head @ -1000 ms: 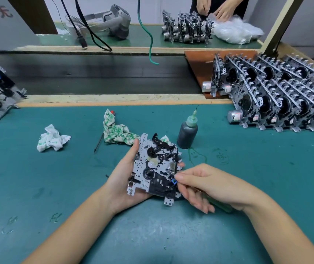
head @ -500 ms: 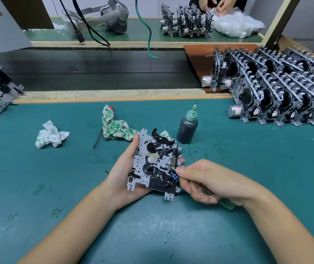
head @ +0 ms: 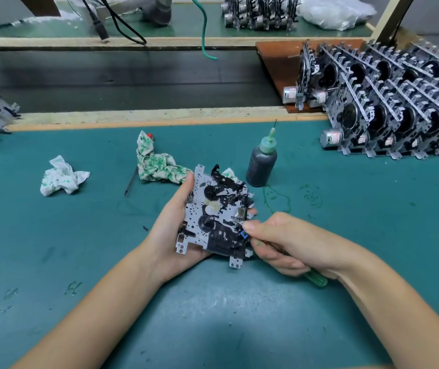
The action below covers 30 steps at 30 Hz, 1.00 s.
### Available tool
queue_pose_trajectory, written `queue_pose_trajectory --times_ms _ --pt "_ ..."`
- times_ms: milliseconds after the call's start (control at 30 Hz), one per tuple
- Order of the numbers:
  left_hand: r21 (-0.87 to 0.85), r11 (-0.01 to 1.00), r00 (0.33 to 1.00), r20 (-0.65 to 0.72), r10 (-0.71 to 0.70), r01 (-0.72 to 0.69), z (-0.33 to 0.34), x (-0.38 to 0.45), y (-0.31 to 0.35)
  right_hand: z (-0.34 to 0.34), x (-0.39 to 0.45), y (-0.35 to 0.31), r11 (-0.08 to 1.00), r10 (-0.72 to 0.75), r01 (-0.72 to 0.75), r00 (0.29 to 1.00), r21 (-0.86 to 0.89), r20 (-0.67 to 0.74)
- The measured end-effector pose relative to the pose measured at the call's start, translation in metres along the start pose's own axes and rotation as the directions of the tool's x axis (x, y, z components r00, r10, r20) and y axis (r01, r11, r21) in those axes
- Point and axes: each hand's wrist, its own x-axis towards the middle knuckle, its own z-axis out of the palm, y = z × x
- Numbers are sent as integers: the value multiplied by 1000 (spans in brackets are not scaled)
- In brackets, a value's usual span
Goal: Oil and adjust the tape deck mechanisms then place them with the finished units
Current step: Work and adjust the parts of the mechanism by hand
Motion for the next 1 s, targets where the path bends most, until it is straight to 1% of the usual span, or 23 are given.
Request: queue_pose_trajectory --times_ms 100,400,533,633,700,767,833,1000 --pt "20 1000 1000 -6 3 -3 0 0 -1 1 0 0 1000 10 -10 1000 -7 -10" --pt "37 999 1000 -23 21 -20 1 0 -3 -2 -2 2 1000 25 -25 999 -1 22" --pt "34 999 999 -34 41 -40 1 0 -3 0 0 3 997 -16 14 1000 -76 -26" --pt "0 1000 1000 10 27 -27 2 -1 -3 -2 0 2 989 -62 50 994 -137 -85" --pt "-38 999 999 44 11 -10 2 -4 -2 -5 -2 0 993 -91 81 990 -90 -111" --pt "-63 998 997 78 11 -6 3 -6 -1 -10 -2 0 992 -116 121 983 24 -145" --pt "-86 996 993 117 14 -4 4 -8 0 -13 -1 0 988 -113 128 981 88 -159" --pt "-188 982 987 159 14 17 4 -8 0 -17 -2 2 989 -98 113 984 97 -148"
